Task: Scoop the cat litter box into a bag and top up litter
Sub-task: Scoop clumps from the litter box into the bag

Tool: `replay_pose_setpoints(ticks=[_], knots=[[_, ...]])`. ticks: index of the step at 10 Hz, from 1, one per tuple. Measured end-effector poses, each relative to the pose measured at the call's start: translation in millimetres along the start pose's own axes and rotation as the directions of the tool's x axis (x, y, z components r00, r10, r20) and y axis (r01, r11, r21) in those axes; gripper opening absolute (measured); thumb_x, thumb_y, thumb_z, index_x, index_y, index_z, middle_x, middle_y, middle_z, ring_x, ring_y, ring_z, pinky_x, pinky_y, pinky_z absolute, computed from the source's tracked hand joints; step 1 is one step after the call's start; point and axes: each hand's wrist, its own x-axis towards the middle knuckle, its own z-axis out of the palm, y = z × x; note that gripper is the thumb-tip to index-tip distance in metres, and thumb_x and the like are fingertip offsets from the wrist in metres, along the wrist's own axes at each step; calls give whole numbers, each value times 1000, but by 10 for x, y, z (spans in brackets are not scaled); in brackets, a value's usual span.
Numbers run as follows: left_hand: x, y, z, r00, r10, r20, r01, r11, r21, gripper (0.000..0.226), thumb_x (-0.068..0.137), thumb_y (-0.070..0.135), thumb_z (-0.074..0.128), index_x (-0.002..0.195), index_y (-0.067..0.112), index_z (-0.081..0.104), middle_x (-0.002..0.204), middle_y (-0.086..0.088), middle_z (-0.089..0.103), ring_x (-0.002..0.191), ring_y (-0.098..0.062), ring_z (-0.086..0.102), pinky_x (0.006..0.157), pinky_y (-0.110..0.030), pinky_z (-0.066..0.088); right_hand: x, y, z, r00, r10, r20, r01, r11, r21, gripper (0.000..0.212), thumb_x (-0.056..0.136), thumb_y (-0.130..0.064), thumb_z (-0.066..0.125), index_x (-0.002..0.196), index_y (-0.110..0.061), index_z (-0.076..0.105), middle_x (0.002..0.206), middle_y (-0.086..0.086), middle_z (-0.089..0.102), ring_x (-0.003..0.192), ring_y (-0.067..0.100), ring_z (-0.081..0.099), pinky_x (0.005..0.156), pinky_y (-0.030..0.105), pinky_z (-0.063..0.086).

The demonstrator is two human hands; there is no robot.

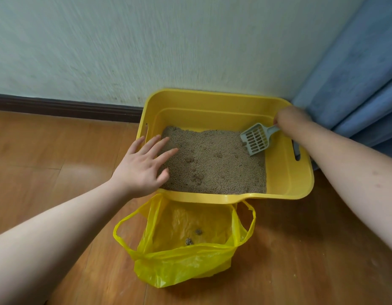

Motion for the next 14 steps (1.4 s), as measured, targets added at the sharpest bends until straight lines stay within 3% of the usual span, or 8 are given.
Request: replay_pose_setpoints(ticks=[4, 5, 6, 7, 10, 12, 13, 14], knots=[[2, -1, -28, 1000, -10, 21, 10, 1000, 0, 60, 90, 48, 28, 147, 32, 41, 157, -6, 34, 148, -24, 25, 120, -50, 12, 31, -108, 27, 983, -61, 172, 73, 995, -64, 24, 95, -26, 52, 109, -17, 69, 102, 7, 65, 87, 23, 58, 65, 29, 44], [7, 3, -23, 1000, -11, 18, 11, 1000, -1, 60, 90, 48, 30, 146, 32, 43, 156, -6, 36, 147, -25, 26, 119, -50, 13, -48, -134, 108, 971, -144, 192, 160, 985, -71, 24, 96, -26, 53, 114, -20, 67, 112, 6, 65, 98, 23, 58, 72, 27, 42], [8, 3, -16, 1000, -15, 14, 15, 1000, -8, 59, 90, 48, 31, 145, 32, 45, 155, -6, 38, 146, -25, 29, 119, -49, 13, -111, -150, 235, 963, -204, 178, 218, 974, -62, 20, 99, -24, 47, 102, -22, 67, 102, 5, 63, 89, 20, 54, 66, 26, 38], [2, -4, -21, 1000, -12, 18, 13, 1000, -4, 59, 90, 49, 30, 145, 32, 44, 156, -6, 36, 146, -25, 28, 119, -50, 13, -118, -191, 291, 971, -201, 133, 205, 979, -16, 27, 100, -23, 46, 112, -15, 69, 107, 7, 66, 85, 18, 50, 71, 26, 36], [2, 7, -28, 1000, -15, 18, 15, 1000, -1, 60, 89, 48, 30, 145, 32, 43, 156, -5, 36, 146, -25, 27, 120, -49, 13, -313, -283, 627, 962, -195, 192, 123, 935, 333, 27, 98, -22, 51, 120, -14, 65, 119, 7, 65, 99, 20, 56, 79, 27, 38], [5, 9, -26, 1000, -13, 18, 13, 1000, 3, 60, 89, 49, 29, 146, 33, 42, 157, -5, 35, 147, -24, 26, 120, -49, 12, -293, -434, 840, 966, -218, 138, 101, 812, 575, 24, 96, -16, 54, 116, -14, 68, 102, 7, 72, 61, 1, 45, 52, 20, 28], [4, 5, -26, 1000, -16, 13, 16, 1000, 5, 60, 89, 49, 29, 146, 33, 42, 156, -5, 36, 147, -24, 26, 120, -49, 13, -340, -513, 876, 964, -248, 99, 137, 779, 612, 25, 95, -14, 56, 117, -12, 67, 110, 9, 68, 73, 9, 52, 58, 20, 33], [2, 4, -25, 1000, -16, 15, 16, 1000, 6, 60, 90, 49, 29, 147, 34, 41, 157, -5, 35, 147, -24, 25, 120, -50, 13, -380, -600, 903, 962, -268, 51, 177, 755, 631, 25, 95, -15, 56, 116, -14, 68, 119, 8, 66, 101, 24, 58, 80, 27, 39]])
